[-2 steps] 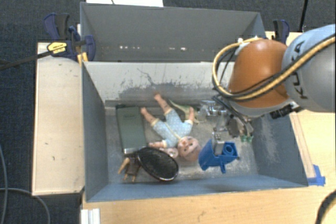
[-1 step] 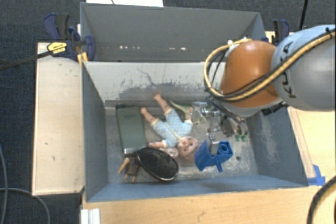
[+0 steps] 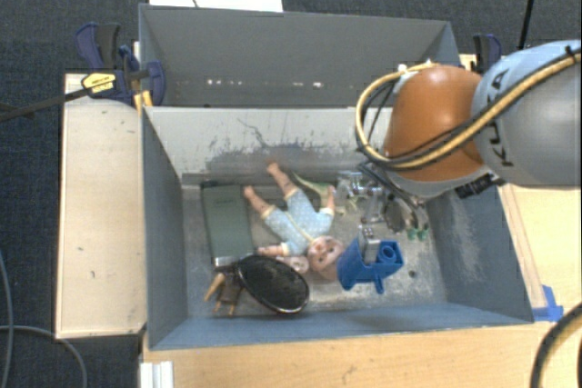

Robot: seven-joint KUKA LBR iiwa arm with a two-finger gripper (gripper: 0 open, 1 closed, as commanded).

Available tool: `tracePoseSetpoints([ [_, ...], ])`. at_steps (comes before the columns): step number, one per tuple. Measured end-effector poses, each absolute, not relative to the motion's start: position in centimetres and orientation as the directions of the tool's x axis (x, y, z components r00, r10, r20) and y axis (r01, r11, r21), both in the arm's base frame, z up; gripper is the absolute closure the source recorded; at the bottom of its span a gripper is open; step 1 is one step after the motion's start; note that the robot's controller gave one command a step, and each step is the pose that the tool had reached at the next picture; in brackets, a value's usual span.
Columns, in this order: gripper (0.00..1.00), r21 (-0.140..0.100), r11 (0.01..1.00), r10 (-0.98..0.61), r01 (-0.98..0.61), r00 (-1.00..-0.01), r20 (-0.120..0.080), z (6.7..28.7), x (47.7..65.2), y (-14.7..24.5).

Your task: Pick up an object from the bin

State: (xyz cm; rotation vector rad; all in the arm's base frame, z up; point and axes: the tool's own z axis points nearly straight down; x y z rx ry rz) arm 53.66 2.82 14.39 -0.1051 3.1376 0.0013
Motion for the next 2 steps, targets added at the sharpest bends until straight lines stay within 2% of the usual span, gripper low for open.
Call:
tracePoseSetpoints([
  [1, 0.00, 0.001, 1.000, 0.005, 0.005, -1.000, -0.010, 7.04, 52.40, 3.01],
  [2, 1.00, 0.005, 0.958, -0.287, -0.287, -0.958, 0.002, 7.34, 53.32, 3.64],
])
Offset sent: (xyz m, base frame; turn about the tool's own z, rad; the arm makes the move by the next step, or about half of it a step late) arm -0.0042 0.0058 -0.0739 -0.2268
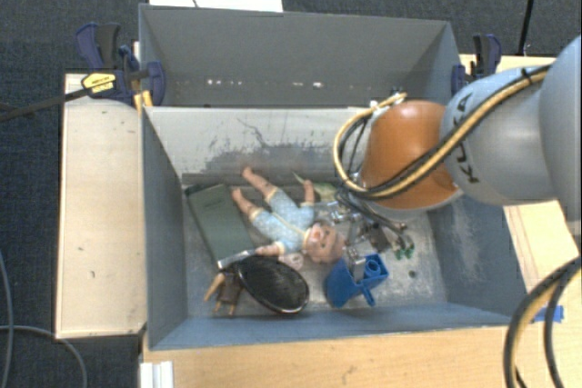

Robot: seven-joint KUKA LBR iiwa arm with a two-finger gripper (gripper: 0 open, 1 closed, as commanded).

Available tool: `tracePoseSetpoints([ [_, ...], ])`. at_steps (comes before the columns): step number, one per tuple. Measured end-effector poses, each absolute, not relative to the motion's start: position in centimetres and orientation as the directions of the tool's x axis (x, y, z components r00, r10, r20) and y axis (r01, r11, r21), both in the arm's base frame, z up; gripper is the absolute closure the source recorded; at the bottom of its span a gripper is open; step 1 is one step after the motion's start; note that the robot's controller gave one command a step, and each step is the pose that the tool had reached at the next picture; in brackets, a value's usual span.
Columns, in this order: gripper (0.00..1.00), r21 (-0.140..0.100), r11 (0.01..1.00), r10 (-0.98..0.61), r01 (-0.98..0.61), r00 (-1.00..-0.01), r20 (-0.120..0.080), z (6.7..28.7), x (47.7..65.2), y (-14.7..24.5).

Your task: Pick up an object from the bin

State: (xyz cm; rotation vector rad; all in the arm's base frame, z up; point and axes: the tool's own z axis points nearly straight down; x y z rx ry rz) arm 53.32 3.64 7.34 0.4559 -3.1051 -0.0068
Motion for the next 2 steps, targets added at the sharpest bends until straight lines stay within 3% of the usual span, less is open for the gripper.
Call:
tracePoseSetpoints([
  [2, 1.00, 0.005, 0.958, -0.287, -0.287, -0.958, 0.005, 7.72, 53.17, 3.64],
])
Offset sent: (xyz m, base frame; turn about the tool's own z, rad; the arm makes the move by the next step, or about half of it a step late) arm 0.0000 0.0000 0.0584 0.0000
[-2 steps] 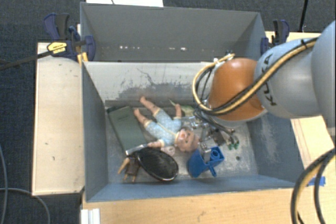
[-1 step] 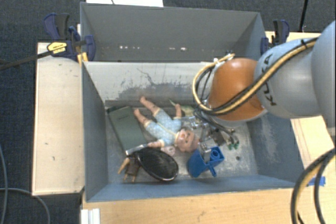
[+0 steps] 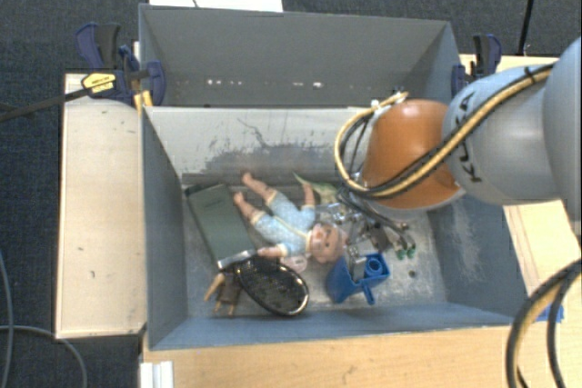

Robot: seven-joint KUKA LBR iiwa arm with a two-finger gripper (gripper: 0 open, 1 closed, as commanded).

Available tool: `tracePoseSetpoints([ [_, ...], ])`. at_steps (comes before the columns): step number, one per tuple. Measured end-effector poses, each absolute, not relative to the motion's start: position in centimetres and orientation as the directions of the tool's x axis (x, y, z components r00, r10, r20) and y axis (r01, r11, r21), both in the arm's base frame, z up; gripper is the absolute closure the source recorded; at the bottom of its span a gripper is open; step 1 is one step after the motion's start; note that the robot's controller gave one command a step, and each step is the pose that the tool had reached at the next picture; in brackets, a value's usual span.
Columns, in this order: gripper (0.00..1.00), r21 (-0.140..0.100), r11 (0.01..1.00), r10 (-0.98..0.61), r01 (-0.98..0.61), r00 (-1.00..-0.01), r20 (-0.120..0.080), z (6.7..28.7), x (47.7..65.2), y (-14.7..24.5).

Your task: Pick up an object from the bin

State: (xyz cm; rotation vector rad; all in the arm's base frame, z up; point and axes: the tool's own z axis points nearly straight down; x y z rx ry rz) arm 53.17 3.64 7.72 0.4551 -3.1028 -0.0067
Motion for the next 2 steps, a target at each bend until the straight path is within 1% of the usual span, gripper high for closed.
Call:
tracePoseSetpoints([
  [1, 1.00, 0.002, 0.958, -0.286, -0.286, -0.958, -0.001, 9.38, 53.22, 3.57],
  [2, 1.00, -0.001, 0.958, -0.286, -0.286, -0.958, -0.006, 10.37, 53.38, 3.53],
])
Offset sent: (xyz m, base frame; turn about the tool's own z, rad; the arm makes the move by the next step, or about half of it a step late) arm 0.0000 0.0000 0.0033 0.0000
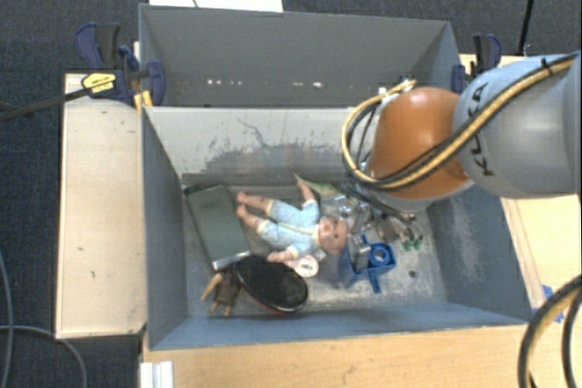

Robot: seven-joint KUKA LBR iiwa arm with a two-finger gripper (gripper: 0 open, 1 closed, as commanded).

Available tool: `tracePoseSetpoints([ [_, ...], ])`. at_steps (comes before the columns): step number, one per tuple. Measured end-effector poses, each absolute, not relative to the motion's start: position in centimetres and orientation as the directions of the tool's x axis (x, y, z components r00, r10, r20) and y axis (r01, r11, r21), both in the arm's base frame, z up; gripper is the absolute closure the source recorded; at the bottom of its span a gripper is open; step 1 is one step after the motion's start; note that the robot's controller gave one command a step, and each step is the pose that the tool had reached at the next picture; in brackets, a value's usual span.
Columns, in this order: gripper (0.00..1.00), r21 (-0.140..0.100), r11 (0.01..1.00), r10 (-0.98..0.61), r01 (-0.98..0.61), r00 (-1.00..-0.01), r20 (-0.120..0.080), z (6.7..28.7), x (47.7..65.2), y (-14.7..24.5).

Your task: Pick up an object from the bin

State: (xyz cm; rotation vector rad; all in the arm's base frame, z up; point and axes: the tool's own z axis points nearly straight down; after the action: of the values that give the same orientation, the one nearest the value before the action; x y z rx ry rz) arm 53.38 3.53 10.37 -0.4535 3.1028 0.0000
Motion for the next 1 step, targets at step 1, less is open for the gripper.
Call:
tracePoseSetpoints([
  [1, 1.00, -0.001, 0.958, -0.286, -0.286, -0.958, -0.005, 10.73, 53.35, 3.53],
])
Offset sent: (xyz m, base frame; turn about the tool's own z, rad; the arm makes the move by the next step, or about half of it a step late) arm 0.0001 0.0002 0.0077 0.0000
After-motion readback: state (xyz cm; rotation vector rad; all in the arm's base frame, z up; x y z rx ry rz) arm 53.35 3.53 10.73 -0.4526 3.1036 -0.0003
